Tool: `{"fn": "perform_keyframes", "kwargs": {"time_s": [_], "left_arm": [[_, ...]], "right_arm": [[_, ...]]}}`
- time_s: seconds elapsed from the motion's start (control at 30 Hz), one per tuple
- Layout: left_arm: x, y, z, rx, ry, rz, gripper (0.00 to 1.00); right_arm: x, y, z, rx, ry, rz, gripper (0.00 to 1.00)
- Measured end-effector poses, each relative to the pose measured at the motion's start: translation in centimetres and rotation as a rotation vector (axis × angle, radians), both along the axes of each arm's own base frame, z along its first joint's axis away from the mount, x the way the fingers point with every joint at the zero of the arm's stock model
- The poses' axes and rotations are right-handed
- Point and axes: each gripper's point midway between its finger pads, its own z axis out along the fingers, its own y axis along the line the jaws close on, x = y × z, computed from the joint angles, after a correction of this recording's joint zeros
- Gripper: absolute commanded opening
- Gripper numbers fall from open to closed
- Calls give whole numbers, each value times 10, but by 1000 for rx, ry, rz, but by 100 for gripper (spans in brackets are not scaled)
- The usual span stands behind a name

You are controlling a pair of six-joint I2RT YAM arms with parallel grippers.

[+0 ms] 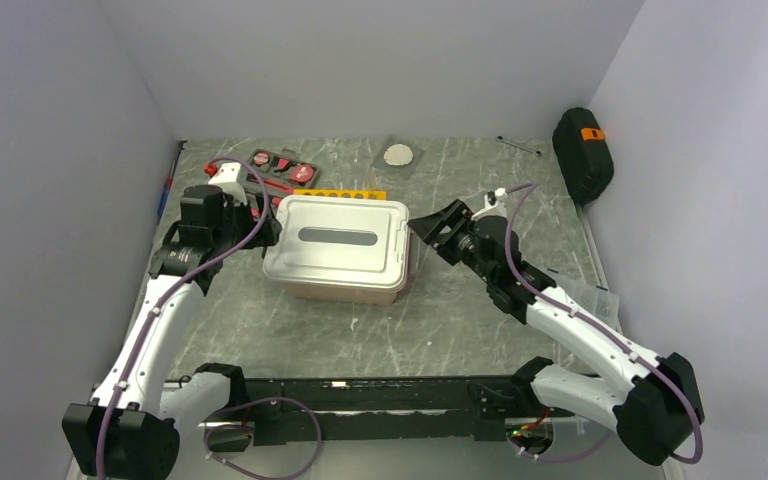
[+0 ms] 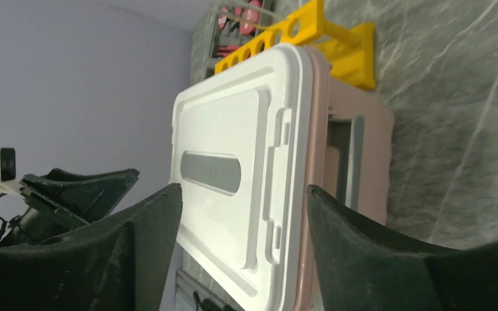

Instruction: Organize the chemistry lab equipment

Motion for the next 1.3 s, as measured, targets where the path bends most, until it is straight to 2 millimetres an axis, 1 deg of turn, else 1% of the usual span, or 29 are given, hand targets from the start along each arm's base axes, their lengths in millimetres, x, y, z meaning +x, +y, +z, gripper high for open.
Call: {"fn": "perform_keyframes", "kwargs": {"time_s": [0.07, 0.17, 0.27, 0.37, 0.5, 0.73, 0.93, 1.13, 1.3], "left_arm": [[0, 1, -1, 9, 2, -4, 85], [-1, 2, -3, 19, 10, -6, 83], [-1, 1, -9, 24, 31, -13, 83], [-1, 0, -18, 30, 63, -22, 83], [-2, -1, -30, 35, 114, -31, 82], [-3, -1, -32, 32, 123, -36, 82], [-4, -1, -33, 32, 128, -36, 82], [-4, -1, -33, 33, 129, -36, 82], [-4, -1, -33, 33, 128, -36, 82]], "right_arm": [[0, -8, 6, -44, -22, -22, 64], [0, -14, 15, -118, -46, -30, 64], [-1, -11, 22, -195, -54, -15, 63], [-4, -3, 25, -265, -59, 11, 60], [-6, 9, 11, -377, -21, 50, 61], [-5, 26, -18, -532, 54, 109, 62], [-4, 30, -37, -596, 98, 129, 55], [-4, 30, -42, -608, 106, 133, 51], [-3, 31, -50, -623, 121, 136, 49]]}}
